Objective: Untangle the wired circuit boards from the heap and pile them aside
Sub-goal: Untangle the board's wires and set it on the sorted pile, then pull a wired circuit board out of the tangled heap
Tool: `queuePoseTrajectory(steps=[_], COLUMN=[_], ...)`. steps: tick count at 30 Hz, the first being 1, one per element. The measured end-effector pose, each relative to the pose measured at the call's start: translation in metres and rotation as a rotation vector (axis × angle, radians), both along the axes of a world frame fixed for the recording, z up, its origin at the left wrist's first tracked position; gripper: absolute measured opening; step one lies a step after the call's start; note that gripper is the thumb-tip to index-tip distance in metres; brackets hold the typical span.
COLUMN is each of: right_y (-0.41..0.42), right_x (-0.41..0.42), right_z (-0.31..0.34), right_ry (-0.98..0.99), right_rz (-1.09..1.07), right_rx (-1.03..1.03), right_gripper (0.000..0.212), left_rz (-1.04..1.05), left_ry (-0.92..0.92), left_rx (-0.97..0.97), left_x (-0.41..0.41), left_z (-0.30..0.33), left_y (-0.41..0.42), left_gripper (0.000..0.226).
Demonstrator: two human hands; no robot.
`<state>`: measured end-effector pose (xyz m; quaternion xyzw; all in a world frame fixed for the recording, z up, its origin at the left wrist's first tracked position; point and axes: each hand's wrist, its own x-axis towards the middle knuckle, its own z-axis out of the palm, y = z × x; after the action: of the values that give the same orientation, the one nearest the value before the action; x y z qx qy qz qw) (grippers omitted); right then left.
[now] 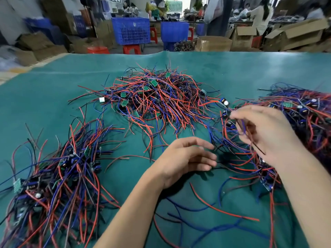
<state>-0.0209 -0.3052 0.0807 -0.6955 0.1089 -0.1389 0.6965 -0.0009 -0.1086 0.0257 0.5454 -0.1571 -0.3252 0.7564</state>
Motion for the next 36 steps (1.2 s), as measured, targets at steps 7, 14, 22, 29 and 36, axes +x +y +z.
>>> queuePoseTrajectory(steps=[7, 14, 22, 29, 36], right_y=[0.032, 0.03, 0.027, 0.033, 0.029], right_x=[-0.014, -0.013, -0.014, -0.014, -0.011], right_z=[-0.031, -0.033, -0.033, -0.037, -0.041], right_ry=[0.064, 0.095, 0.093, 0.07, 0.095], right_rz=[0.226, 0.27, 0.392, 0.397, 0.327], right_rx=[-0.319, -0.23, -0.159, -0.121, -0.168], right_gripper=[0.02, 0.035, 0.033, 0.037, 0.02], left_rz=[0.222, 0.232, 0.221, 0.173, 0.233], left_ry=[0.039, 0.068, 0.106, 0.084, 0.027], left_rx=[-0.066, -0.062, -0.102, -0.101, -0.06], left_x=[0.004, 0.004, 0.005, 0.003, 0.005], left_z=[0.0, 0.003, 0.005, 0.005, 0.003], left_y=[-0.002, -0.001, -0.001, -0.001, 0.0], left_gripper=[0.038, 0.023, 0.029, 0.032, 0.025])
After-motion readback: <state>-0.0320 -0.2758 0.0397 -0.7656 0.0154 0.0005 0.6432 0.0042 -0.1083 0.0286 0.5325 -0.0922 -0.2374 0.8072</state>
